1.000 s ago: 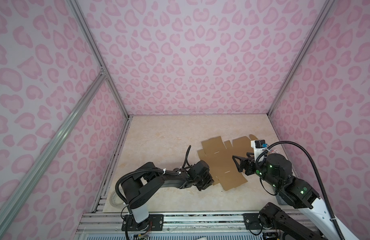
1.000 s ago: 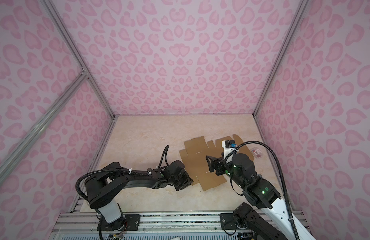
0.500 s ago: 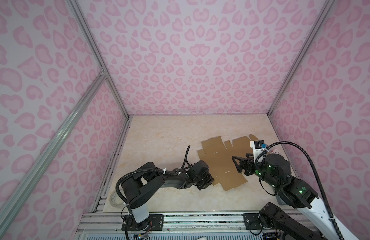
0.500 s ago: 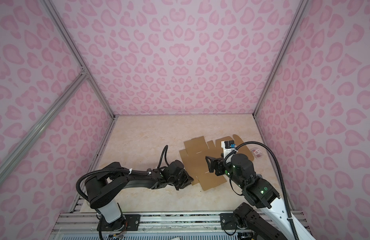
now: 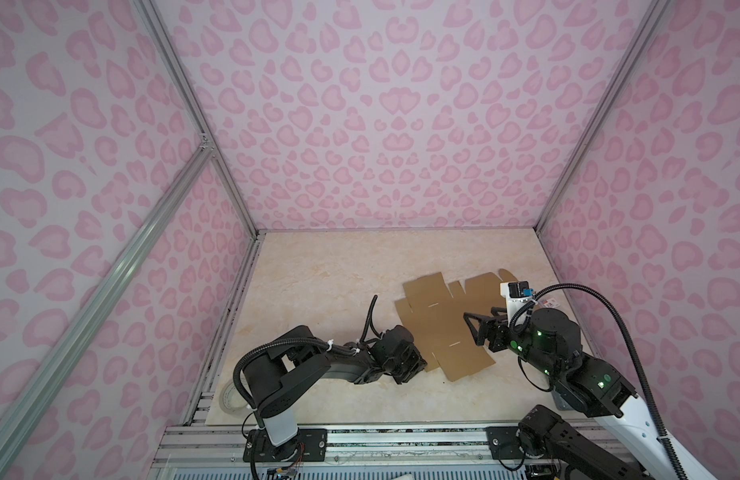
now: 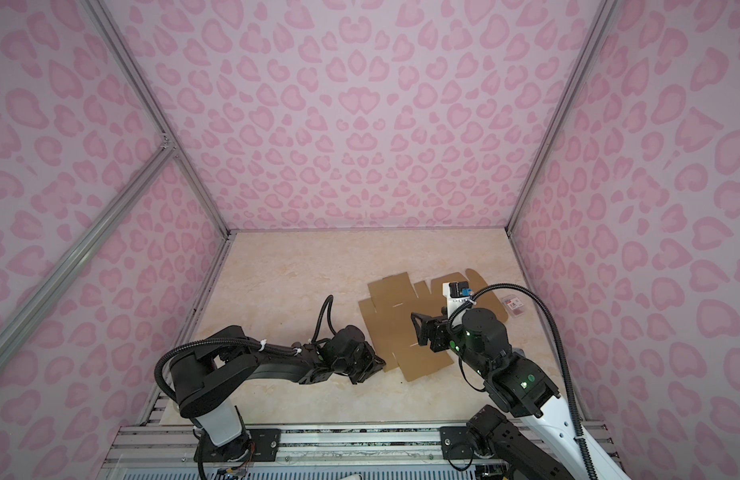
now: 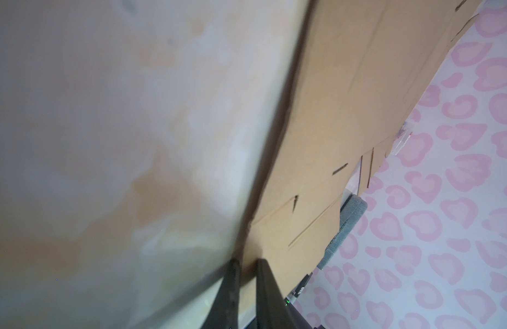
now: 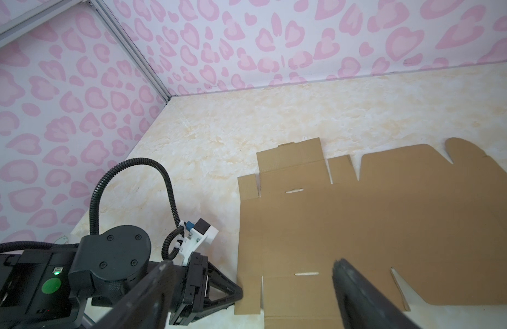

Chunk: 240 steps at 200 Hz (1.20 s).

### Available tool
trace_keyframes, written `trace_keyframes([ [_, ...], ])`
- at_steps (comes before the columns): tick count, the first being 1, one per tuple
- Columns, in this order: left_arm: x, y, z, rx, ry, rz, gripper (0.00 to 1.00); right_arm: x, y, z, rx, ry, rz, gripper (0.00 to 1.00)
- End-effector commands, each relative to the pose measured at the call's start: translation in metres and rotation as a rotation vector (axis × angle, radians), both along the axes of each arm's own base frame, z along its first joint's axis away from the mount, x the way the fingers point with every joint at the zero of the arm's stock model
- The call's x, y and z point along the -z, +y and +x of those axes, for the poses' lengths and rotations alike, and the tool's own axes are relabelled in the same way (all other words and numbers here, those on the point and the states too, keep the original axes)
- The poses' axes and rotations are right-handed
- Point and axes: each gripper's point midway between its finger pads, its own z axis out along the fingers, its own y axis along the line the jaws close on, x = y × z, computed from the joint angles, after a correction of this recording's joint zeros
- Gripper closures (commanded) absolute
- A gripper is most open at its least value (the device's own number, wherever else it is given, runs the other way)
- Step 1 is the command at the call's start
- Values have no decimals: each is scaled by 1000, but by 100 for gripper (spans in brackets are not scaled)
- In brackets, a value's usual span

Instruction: Fold the paper box

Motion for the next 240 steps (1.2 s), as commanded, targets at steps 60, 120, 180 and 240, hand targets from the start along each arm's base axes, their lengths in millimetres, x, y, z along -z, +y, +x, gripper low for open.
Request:
trace_keyframes([
  [60,-12,7,17,-75,-62,-83,93,-3,2,2,6,-16,34,12],
  [120,-24,19,28,-74,-115,-104,96,0,4,1,2,-6,47,12],
  [180,-67,66,47,134,-335,-37,96,8,8,5,-36,14,-43,10],
  [240,-151,123,63,555,-681,489,96,-19,33,21,-74,10,50,1],
])
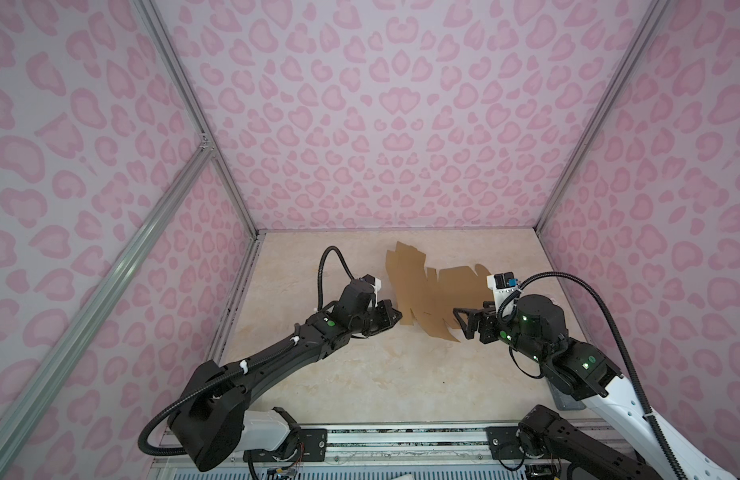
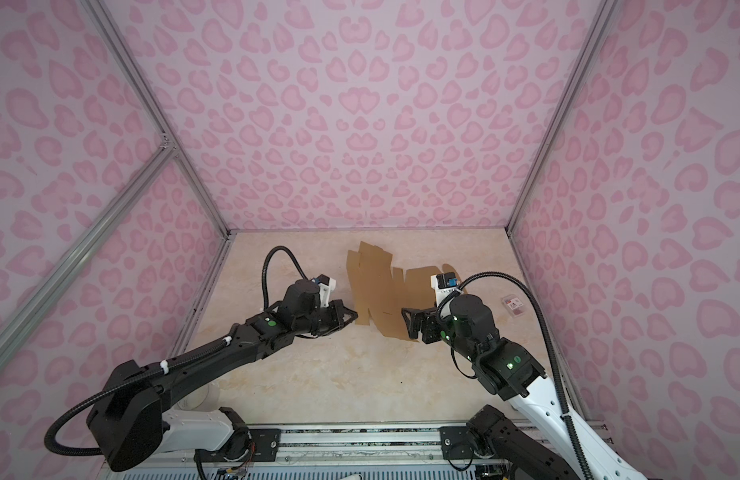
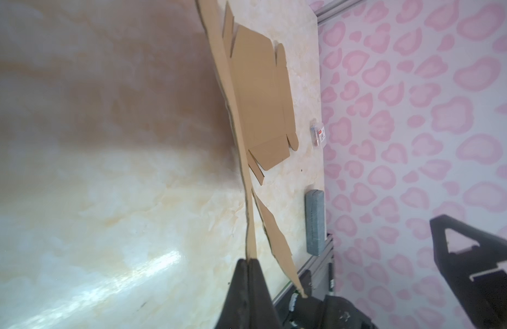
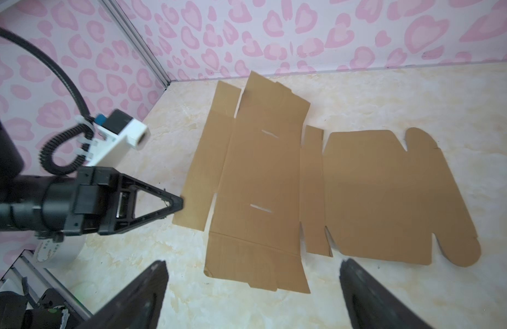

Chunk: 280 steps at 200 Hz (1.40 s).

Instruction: Fold the paper box

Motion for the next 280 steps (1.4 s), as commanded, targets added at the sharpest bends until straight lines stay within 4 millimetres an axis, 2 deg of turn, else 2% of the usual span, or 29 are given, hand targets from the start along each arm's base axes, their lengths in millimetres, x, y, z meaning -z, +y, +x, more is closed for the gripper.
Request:
trace_keyframes([
  [1,13,47,-17,184,-109,413,96,-20,11,4,-16,-32,91,1],
  [19,-3,57,-16,247,-183,506,96,-33,13,10,20,-30,158,1],
  [50,-34,65,-21,368,-339,590,96,-56,34,20,-16,11,231,1],
  [76,-65,75,-24,364,-497,637,96,-73,45,31,1,30,321,1],
  [98,-90,81,-33,377,-625,654,96,-76,48,42,38,83,363,1],
  [122,-112,82,-48,425,-776,656,96,-81,69,49,-27,124,396,1],
  [147,-127,75,-66,510,-915,665,96,-80,82,54,-37,142,451,1],
  [177,-139,64,-96,663,-1059,625,96,-91,95,51,-77,133,457,8],
  [203,-143,64,-103,713,-1142,657,96,-93,106,44,-72,146,445,11],
  [232,-139,63,-98,734,-1181,750,96,-88,114,40,-35,186,474,13],
  [250,-132,65,-84,707,-1190,860,96,-87,119,35,-21,200,471,13],
  [280,-132,63,-70,649,-1202,923,96,-81,122,30,0,218,450,14],
])
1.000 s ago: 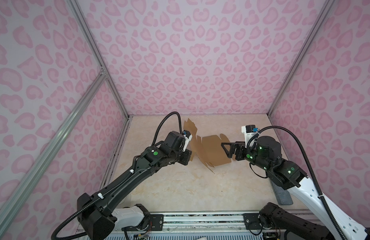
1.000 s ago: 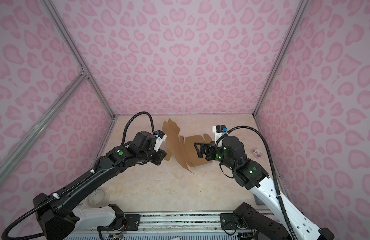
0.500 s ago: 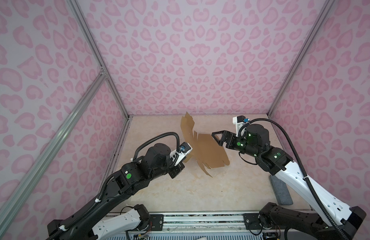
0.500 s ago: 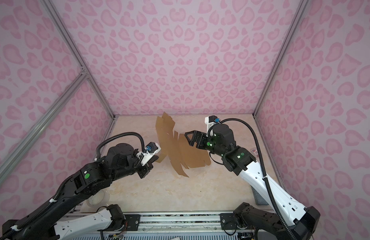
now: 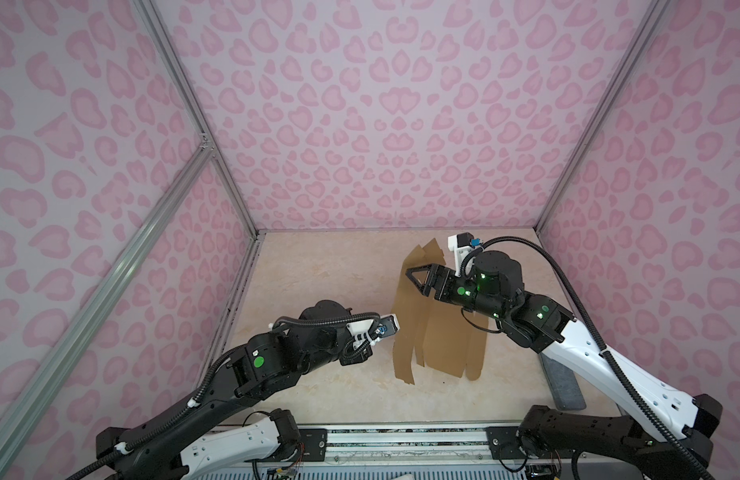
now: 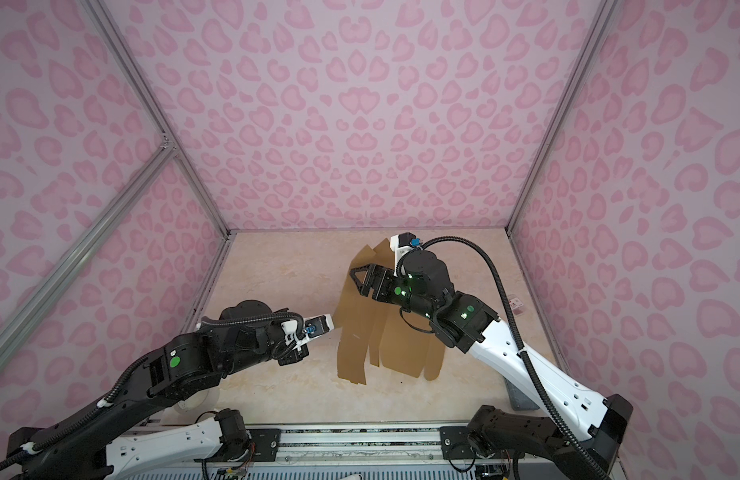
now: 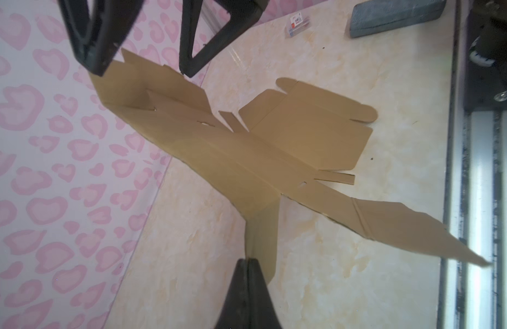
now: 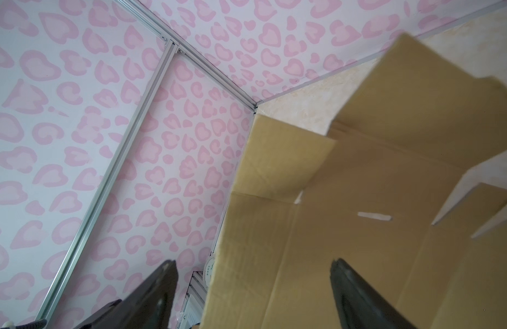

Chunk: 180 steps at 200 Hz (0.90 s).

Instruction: Fold the paper box

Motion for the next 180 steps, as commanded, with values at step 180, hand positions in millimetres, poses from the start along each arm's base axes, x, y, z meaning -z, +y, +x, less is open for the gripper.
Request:
trace_keyframes([
  [180,-10,-17,40,-105,-313,181,96,44,4,23,101,140,4,33],
])
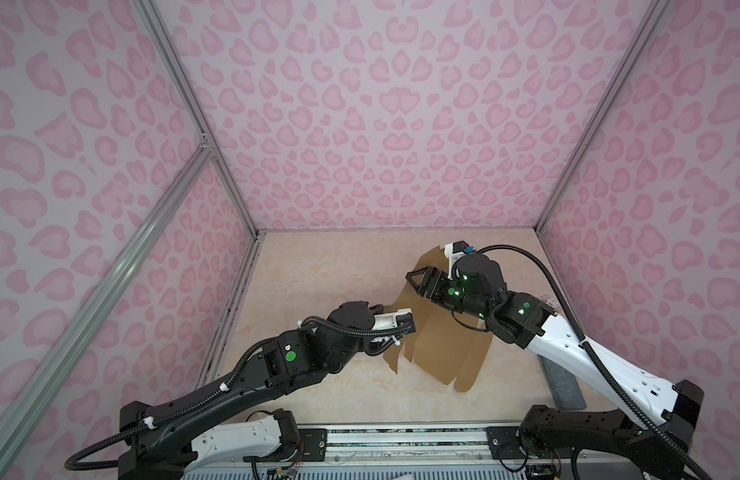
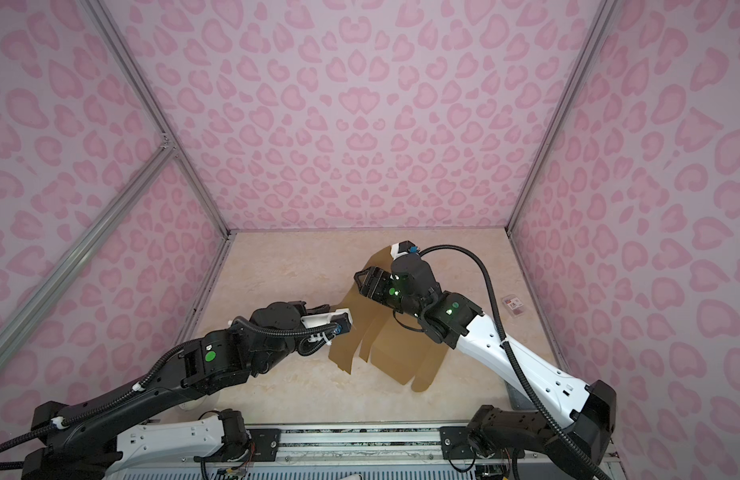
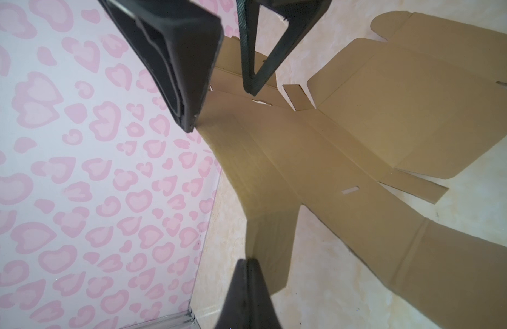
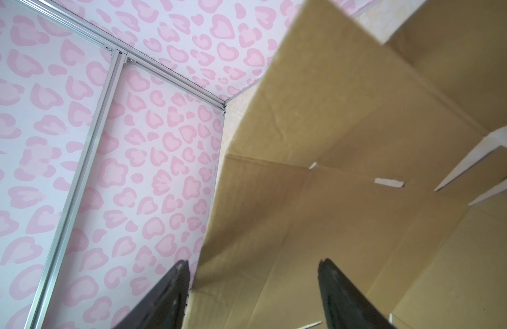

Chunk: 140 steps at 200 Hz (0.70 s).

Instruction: Fold the paper box

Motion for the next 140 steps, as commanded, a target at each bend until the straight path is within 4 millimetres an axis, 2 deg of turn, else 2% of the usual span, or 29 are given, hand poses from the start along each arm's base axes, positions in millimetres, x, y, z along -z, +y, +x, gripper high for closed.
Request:
trace_keyframes([
  [1,-8,-4,6,-13,-56,-5,96,-4,7,3,-13,-7,33,33],
  [27,-3,-5,7,-13,-70,22,96,0,9,3,-18,2,32,43],
  [62,-1,-5,7,-17,-87,42,96,5,11,5,-29,19,36,49],
  [101,6,-7,7,-13,-93,54,96,22,11,7,-27,54,46,55],
  [140,14,-11,11,-23,-106,73,96,32,9,8,-19,67,42,57],
])
